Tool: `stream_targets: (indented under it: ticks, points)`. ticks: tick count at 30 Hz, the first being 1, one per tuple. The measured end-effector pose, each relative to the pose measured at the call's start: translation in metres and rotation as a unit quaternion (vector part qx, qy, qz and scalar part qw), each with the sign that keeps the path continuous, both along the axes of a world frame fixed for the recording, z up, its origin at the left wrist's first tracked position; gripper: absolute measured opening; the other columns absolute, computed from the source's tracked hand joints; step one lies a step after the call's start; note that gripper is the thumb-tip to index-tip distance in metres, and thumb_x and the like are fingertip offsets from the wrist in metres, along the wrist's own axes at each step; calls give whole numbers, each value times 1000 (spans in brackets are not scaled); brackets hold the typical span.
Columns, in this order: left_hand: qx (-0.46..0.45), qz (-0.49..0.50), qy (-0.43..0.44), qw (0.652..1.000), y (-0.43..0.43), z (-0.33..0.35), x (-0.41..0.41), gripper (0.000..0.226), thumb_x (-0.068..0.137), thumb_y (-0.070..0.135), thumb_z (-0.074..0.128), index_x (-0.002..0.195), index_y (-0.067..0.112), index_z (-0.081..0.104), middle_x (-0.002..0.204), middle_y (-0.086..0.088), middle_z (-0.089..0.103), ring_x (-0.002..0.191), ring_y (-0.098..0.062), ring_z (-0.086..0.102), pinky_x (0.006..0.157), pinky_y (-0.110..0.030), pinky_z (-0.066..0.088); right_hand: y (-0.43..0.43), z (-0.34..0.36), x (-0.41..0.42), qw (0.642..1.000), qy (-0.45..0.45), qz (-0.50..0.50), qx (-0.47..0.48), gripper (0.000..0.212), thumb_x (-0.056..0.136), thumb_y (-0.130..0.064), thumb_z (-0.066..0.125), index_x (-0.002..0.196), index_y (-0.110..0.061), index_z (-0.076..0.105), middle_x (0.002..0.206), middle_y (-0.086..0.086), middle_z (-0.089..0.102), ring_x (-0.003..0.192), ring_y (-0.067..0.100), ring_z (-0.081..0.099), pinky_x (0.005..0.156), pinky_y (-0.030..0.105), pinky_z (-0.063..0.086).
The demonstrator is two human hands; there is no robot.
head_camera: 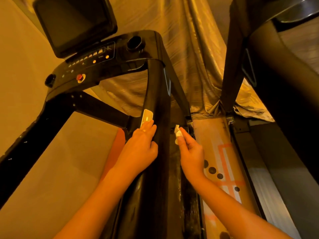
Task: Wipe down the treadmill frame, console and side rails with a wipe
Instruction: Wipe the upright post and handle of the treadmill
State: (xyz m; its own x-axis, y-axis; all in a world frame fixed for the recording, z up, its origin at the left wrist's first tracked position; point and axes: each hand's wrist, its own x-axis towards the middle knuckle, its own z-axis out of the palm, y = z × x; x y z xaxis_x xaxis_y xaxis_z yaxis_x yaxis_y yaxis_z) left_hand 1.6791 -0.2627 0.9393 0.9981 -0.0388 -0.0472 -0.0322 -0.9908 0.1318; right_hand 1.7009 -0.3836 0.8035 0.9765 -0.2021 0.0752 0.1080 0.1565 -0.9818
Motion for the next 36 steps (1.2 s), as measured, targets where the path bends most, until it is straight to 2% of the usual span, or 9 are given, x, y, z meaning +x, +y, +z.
stream_targets:
  ticks: [3, 6, 14, 19, 23, 29, 32, 34, 36]
  points:
    - [5, -5, 10, 1000, 0, 1, 45, 59, 99, 13, 46, 156, 17, 30, 167, 2, 17, 152, -24, 21, 120, -36, 26, 2, 3, 55, 1000, -2, -11, -8, 36, 102, -31, 55, 137, -24, 59, 95, -26, 66, 86, -10, 64, 72, 15, 53]
    - [22, -13, 6, 1000, 1, 0, 88, 61, 101, 13, 44, 158, 13, 24, 168, -3, 12, 155, -17, 5, 121, -28, 5, 9, 1, 115, 1000, -13, -11, -9, 35, 103, -34, 53, 136, -27, 60, 116, -16, 70, 106, -3, 64, 93, 33, 56]
    - [2, 25, -31, 999, 6, -3, 180, 62, 102, 18, 49, 158, 15, 24, 168, -1, 13, 155, -16, 6, 117, -26, 6, 22, -15, 241, 1000, 2, -23, -14, 36, 103, -33, 53, 136, -22, 62, 124, -6, 69, 110, 11, 66, 96, 47, 55]
    - [6, 48, -32, 998, 9, -10, 197, 64, 101, 23, 51, 159, 21, 23, 168, 4, 11, 155, -17, 7, 117, -29, 14, 28, -28, 285, 999, 42, -13, -12, 37, 103, -30, 53, 137, -16, 60, 127, 0, 68, 116, 15, 64, 100, 45, 53]
    - [15, 48, -35, 998, 7, -9, 196, 64, 102, 23, 49, 159, 22, 20, 168, 7, 8, 153, -9, 3, 116, -24, 8, 36, -24, 313, 1000, 30, 6, -6, 36, 102, -26, 54, 135, -13, 61, 127, 3, 67, 119, 15, 62, 104, 42, 50]
    - [17, 63, -39, 997, 6, -9, 197, 65, 103, 28, 47, 160, 29, 16, 165, 16, 1, 144, 5, -8, 123, -28, 4, 43, -5, 368, 1000, -11, 17, 10, 34, 102, -25, 56, 133, -14, 63, 122, -1, 69, 106, -3, 59, 101, 29, 51]
    - [16, 66, -38, 997, 6, -11, 197, 65, 103, 31, 46, 159, 32, 14, 160, 23, -5, 145, 7, -10, 122, -25, 2, 50, 6, 399, 998, -46, 44, -8, 34, 102, -27, 55, 134, -21, 63, 112, -7, 71, 102, 9, 64, 100, 41, 50]
    - [14, 68, -38, 997, 8, -12, 197, 65, 103, 31, 47, 159, 34, 14, 159, 25, -5, 147, 7, -9, 122, -25, 4, 57, 10, 408, 993, -75, 74, -45, 34, 103, -28, 52, 136, -25, 60, 91, -7, 68, 88, 15, 59, 84, 33, 47]
    - [7, 72, -37, 997, 9, -12, 198, 66, 102, 31, 48, 159, 36, 15, 161, 27, -4, 148, 7, -9, 122, -24, 7, 62, 6, 405, 990, -84, 85, -72, 35, 105, -29, 48, 140, -31, 56, 89, -2, 66, 88, 18, 57, 76, 29, 45]
